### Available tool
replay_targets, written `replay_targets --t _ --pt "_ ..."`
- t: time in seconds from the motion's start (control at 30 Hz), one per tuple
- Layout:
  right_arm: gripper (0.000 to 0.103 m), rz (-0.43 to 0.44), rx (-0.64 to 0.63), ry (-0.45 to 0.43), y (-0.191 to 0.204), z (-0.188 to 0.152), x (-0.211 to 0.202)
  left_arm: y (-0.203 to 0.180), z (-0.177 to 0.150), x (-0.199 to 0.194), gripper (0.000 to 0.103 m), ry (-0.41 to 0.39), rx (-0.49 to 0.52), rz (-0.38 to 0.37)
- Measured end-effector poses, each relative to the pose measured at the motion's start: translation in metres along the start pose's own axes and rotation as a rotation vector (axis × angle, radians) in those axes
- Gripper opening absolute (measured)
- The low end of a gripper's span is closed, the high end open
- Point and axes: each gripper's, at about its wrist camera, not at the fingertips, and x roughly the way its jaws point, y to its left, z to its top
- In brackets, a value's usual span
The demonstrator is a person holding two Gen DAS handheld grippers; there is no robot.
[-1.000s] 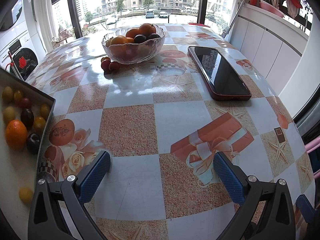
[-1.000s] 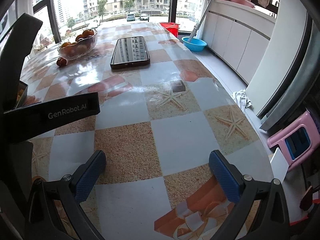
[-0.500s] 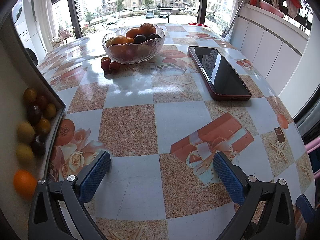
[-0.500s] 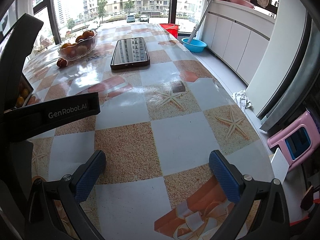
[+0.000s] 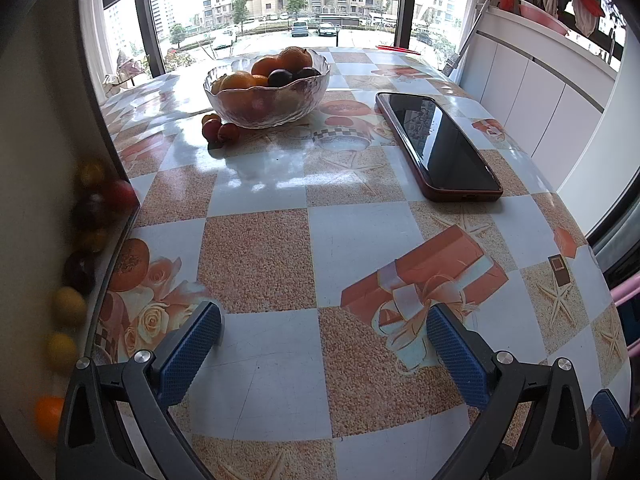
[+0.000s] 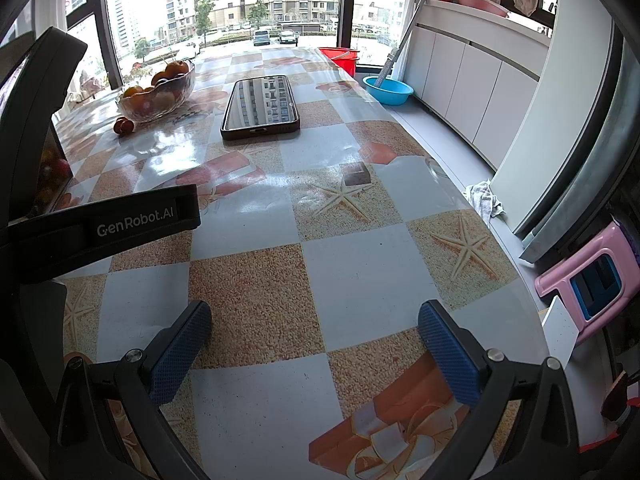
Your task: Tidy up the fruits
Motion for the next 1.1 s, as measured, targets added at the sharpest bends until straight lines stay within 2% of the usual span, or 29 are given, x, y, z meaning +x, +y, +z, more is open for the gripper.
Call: replay_targets --t 1.1 --pt "0.103 -0.001 0.000 -0.002 0.000 0.000 0.000 -0.007 0.001 0.001 0.103 0.000 0.000 0.000"
